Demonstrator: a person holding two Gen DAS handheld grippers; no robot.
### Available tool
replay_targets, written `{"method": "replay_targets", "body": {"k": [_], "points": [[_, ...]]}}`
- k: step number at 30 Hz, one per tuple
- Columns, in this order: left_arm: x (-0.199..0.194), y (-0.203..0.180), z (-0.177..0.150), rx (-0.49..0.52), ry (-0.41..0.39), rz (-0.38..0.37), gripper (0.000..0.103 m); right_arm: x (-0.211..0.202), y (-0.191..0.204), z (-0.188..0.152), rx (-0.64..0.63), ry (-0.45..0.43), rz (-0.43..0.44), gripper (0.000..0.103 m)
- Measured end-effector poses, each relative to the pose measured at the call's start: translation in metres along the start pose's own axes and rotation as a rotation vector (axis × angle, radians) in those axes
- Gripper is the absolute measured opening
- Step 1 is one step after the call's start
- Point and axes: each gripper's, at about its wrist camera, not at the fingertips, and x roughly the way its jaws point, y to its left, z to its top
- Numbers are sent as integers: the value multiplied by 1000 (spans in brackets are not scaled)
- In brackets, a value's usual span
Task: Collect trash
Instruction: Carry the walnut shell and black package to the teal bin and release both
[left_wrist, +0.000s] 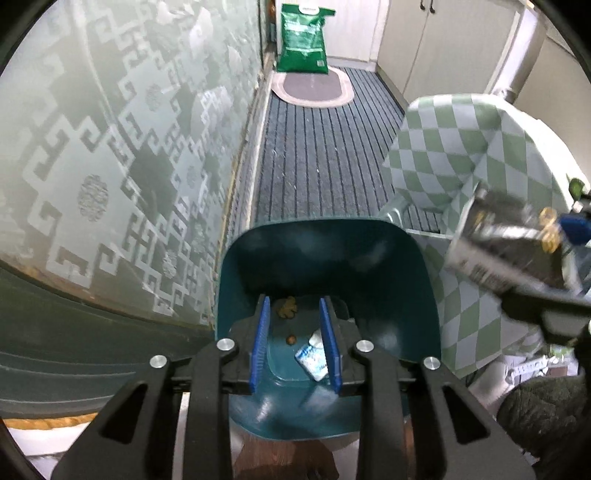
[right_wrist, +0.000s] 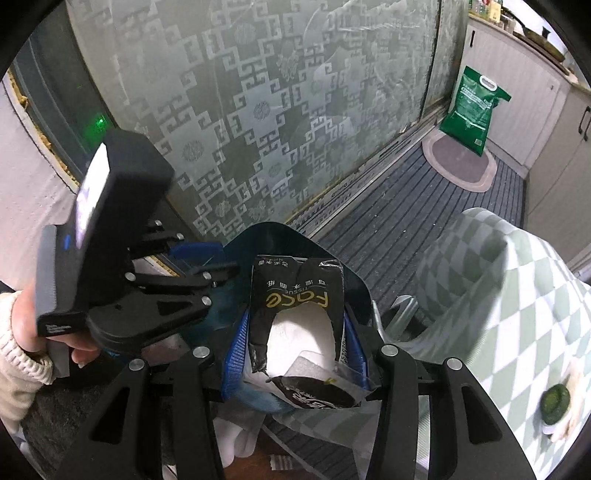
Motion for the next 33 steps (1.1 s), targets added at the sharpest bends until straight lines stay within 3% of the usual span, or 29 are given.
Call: {"method": "replay_targets", "body": {"k": [23,33], "points": [[-77,16,13,-97,-357,-56,23,71,16,-13,48,177,108,48],[-123,18,18,-160,-518,-158,20,74,22,-16,35,176,118,54]]}}
